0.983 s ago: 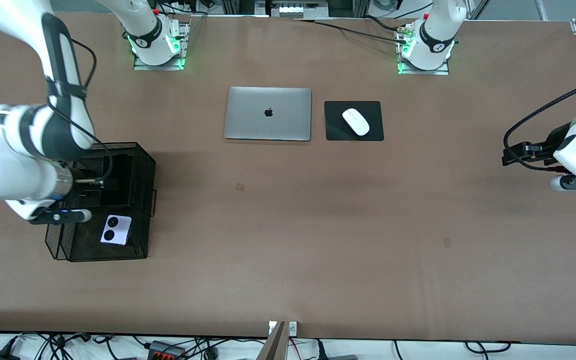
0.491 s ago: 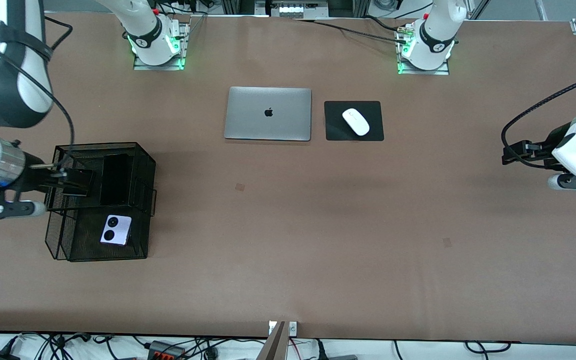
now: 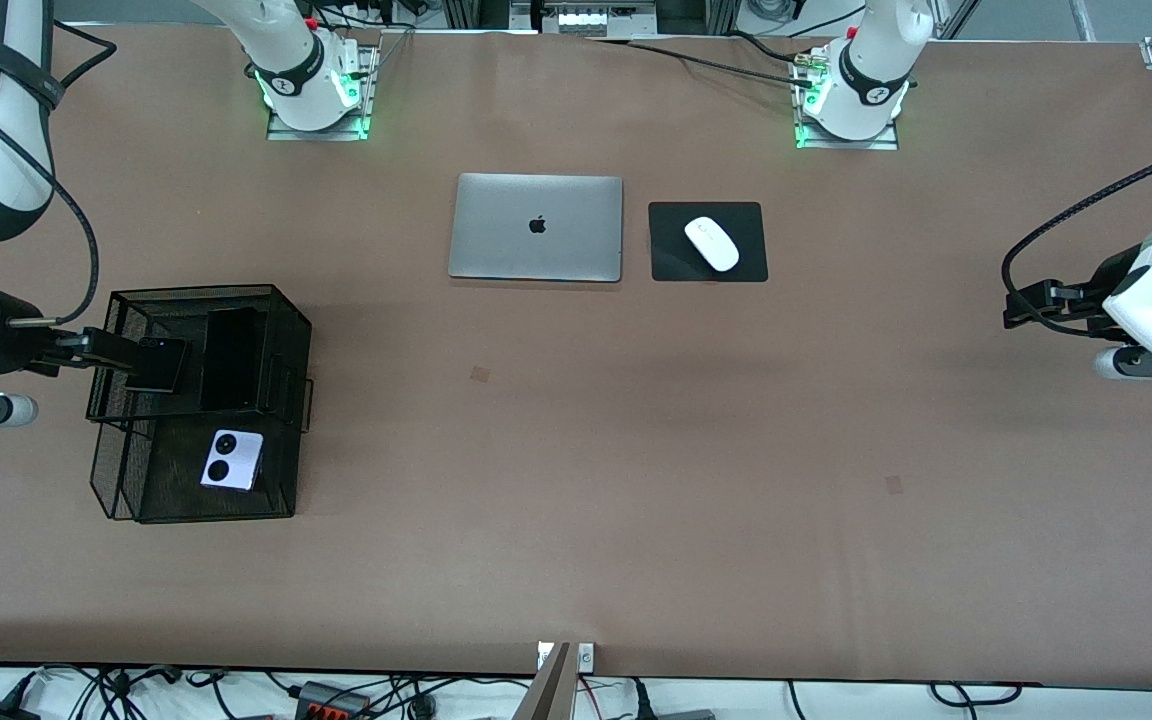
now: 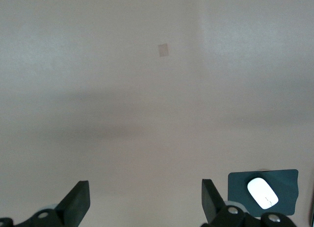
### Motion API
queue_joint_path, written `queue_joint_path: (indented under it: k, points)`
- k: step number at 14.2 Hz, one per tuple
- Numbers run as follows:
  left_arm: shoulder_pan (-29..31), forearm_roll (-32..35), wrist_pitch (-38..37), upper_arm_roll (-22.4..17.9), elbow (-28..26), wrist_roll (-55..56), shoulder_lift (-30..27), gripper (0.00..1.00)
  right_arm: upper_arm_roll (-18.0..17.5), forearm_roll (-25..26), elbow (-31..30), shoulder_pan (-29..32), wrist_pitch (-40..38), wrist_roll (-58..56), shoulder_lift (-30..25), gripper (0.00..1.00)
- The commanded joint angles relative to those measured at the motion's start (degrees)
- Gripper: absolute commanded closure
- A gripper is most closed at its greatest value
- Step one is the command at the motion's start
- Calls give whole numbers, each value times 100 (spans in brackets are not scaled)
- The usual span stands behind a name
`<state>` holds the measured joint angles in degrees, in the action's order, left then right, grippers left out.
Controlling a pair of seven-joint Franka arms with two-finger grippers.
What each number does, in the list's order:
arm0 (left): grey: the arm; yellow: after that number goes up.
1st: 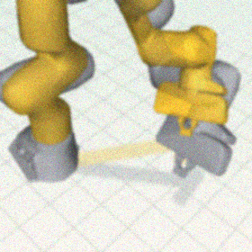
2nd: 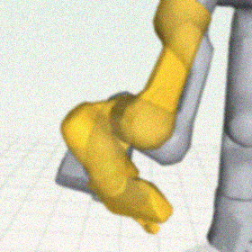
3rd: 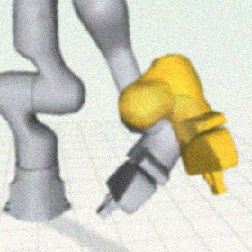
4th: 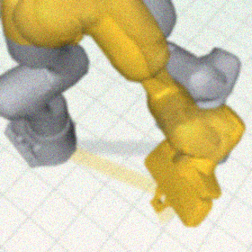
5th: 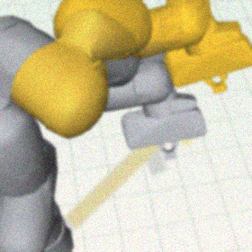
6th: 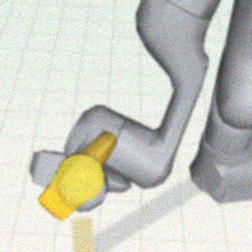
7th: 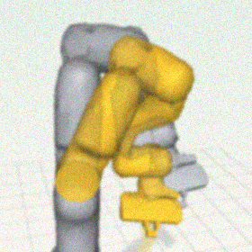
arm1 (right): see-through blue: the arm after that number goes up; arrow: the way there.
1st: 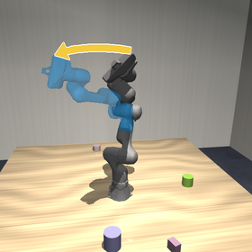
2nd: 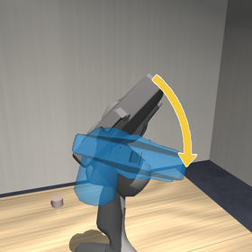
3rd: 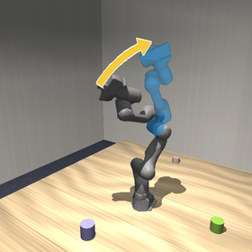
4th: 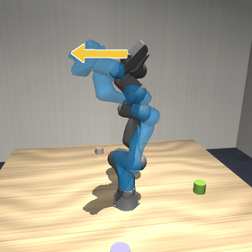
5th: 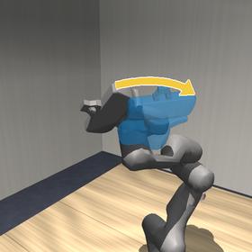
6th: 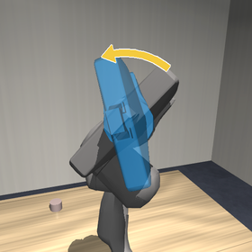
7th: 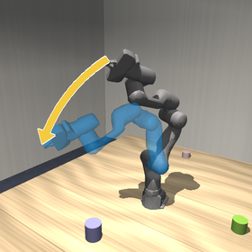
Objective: Place phones with both arms
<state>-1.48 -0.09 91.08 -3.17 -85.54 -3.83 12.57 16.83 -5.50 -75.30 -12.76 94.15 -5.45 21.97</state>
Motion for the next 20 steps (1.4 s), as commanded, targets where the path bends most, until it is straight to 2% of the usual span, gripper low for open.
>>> queue_joint_path:
  k: [1, 2, 4, 8, 9, 11, 14, 17, 20]
  points:
    - [17, -44, -82, 18, -33, -310, -79, 0, -109, -21, 6, 97, -107, 35, -332, 0]
    - [17, -44, -108, 18, -24, -372, -70, 0, -310, -30, -2, 385, -116, 36, -377, 0]
    - [8, -35, -117, 18, -24, -399, -70, 0, -1117, 57, -99, 1149, -98, 27, -579, 0]
    - [8, -44, -126, 18, -33, -487, -70, 0, -1165, 312, -362, 1205, -90, 88, -728, 0]
    - [8, -44, -126, 18, -33, -513, -70, 0, -1173, 478, -589, 1110, -46, 167, -859, 0]
    - [16, -53, -126, 18, -33, -566, -70, 0, -1182, 568, -1291, 1065, 190, 308, -1280, 0]
    - [52, -61, -117, 18, -33, -557, -53, 0, -1209, 576, -2574, 1012, 1007, 299, -2089, 0]
    - [61, -70, -117, 18, -42, -557, -53, 0, -1200, 576, -2578, 1038, 1009, 220, -2135, 0]
    - [60, -70, -117, 18, -33, -566, -53, 0, -1200, 559, -2210, 1056, 948, 185, -1881, 0]
